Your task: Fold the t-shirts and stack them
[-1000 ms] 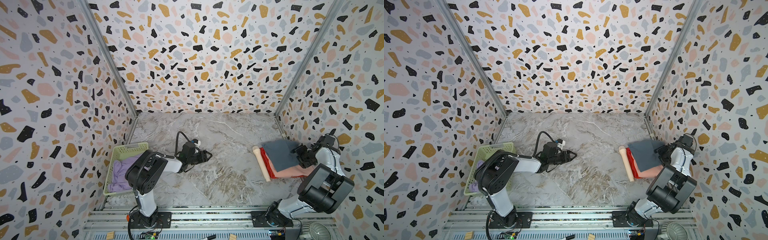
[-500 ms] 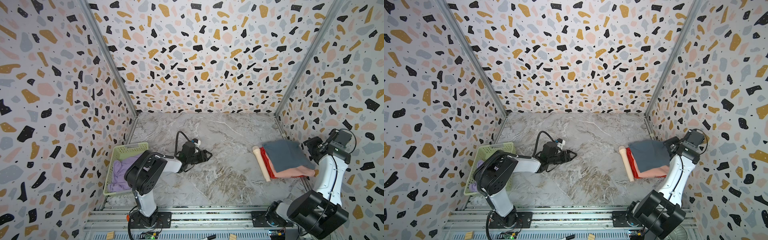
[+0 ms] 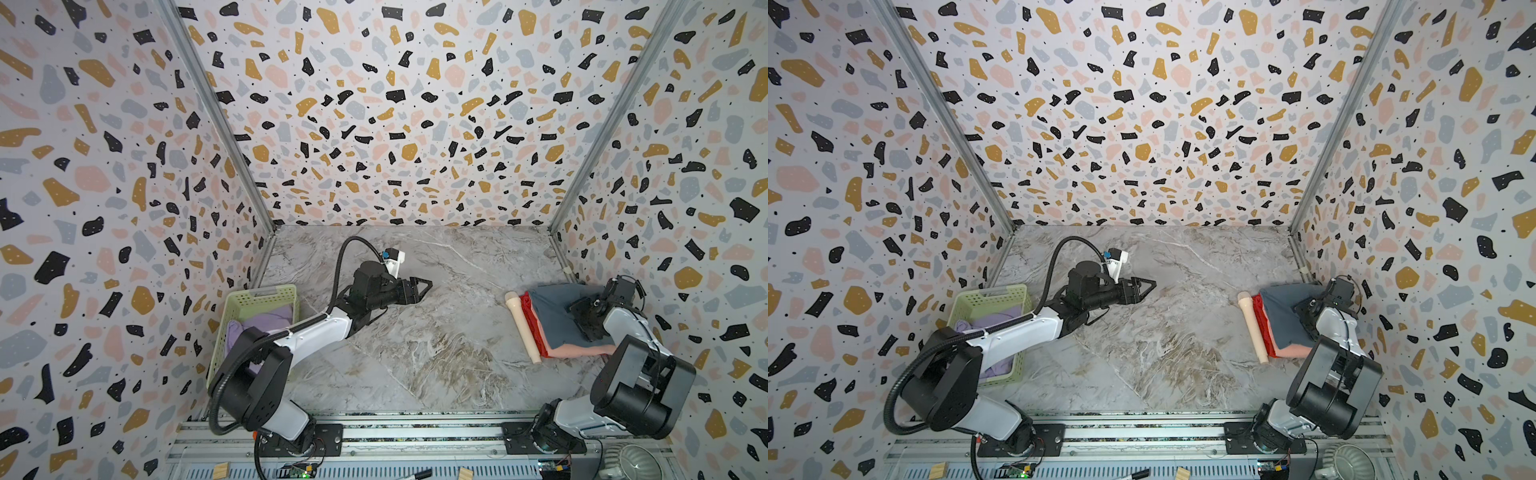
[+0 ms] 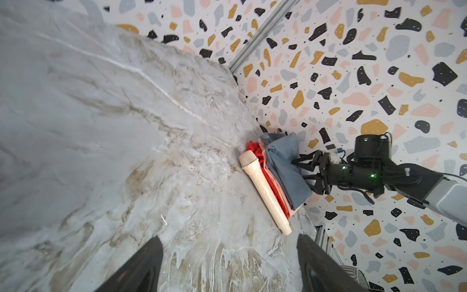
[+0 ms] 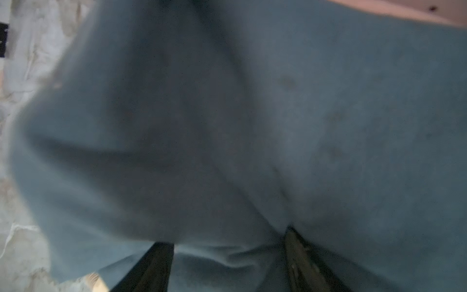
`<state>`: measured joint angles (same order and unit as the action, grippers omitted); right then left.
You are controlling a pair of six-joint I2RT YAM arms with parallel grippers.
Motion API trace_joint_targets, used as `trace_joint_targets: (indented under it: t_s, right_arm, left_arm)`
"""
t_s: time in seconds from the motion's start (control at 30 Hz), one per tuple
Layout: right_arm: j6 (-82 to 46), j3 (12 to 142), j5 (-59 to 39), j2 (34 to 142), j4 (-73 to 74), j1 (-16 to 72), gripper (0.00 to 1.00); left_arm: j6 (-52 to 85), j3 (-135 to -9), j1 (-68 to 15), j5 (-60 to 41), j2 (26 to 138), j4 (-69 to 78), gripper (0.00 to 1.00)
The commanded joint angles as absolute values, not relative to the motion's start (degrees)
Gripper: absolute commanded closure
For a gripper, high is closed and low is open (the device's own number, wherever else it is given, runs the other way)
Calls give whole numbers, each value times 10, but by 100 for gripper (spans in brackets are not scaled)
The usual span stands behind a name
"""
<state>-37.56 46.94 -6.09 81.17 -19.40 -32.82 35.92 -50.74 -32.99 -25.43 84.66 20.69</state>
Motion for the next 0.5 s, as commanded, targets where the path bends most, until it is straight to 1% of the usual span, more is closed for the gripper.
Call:
trace_joint_targets:
  t_s: [0.0, 0.1, 0.27, 0.47]
  right_arm:
    - [-419, 417, -30, 777, -182, -345, 30]
    - [-404, 383, -62, 774, -131, -345, 30]
    - [-344, 423, -125, 786, -99, -331, 31]
    - [-308, 490, -111, 779, -90, -283, 30]
  left_arm:
    - [316, -532, -327, -241, 820, 162, 15]
    - [304, -547, -326, -236, 812, 148, 14]
    - [301, -549, -325, -232, 810, 148, 14]
    - [311, -541, -325, -227, 809, 150, 14]
